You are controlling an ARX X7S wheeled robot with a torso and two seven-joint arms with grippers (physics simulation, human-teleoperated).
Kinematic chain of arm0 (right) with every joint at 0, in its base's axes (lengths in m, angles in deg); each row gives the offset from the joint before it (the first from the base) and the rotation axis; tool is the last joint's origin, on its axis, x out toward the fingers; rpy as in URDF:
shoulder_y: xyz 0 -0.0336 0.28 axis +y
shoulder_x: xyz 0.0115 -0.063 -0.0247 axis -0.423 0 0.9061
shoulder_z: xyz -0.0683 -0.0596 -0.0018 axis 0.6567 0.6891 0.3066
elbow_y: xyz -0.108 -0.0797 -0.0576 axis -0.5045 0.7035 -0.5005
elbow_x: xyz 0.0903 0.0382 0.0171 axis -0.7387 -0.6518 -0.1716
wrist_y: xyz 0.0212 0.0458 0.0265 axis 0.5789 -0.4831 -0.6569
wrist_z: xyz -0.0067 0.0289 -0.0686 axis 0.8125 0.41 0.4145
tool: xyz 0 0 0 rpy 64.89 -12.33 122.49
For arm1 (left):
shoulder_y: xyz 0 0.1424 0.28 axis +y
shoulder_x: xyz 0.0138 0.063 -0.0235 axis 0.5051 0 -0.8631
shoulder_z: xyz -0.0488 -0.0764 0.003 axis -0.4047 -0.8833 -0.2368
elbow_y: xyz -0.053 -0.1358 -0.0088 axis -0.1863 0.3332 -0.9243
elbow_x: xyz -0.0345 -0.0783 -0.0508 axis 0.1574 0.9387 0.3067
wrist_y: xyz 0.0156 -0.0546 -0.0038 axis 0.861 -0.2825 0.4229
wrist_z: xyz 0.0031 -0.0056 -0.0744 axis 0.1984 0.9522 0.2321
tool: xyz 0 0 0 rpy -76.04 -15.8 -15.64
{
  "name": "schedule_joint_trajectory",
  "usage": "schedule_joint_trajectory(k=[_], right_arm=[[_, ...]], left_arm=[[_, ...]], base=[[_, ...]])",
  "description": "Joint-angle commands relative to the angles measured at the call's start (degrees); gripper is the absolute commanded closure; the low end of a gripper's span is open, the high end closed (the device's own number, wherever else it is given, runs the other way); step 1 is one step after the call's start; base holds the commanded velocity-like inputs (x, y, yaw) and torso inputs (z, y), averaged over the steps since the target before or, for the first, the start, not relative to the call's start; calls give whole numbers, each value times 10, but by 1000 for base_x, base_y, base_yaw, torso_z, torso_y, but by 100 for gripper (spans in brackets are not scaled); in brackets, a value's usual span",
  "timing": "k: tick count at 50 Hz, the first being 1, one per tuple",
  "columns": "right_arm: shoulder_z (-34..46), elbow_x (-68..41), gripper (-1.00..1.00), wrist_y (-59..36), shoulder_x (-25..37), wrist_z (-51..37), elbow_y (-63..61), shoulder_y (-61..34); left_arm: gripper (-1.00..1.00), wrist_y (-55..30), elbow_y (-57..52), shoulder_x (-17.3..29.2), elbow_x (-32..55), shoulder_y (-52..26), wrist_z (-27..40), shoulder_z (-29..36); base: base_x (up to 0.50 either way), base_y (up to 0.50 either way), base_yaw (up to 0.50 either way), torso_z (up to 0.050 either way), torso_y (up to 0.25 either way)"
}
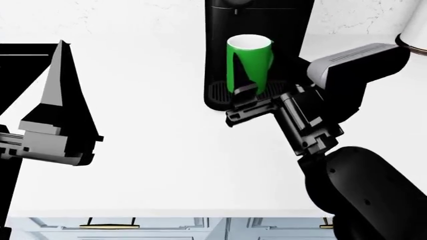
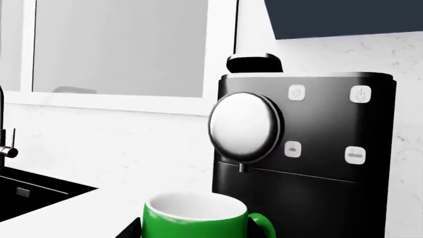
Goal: Pick the mug from the cabinet, place it under the coffee machine dispenser, and press the start button.
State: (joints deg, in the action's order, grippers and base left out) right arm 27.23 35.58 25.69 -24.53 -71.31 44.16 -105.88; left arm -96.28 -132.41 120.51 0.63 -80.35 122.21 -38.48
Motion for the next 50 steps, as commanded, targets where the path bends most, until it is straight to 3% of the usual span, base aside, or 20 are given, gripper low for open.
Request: schedule_joint_trajectory(k=[1, 50], right_arm=[[11, 25, 100, 20, -6, 10, 25, -5], [81, 133, 100, 184, -48, 36, 198, -1]], left_arm=[[-100, 5, 0, 3, -2, 3, 2, 2], [-100, 23, 1, 17, -11, 13, 8, 10]], base=[[0, 0, 0, 0, 0], [0, 0, 0, 0, 0]])
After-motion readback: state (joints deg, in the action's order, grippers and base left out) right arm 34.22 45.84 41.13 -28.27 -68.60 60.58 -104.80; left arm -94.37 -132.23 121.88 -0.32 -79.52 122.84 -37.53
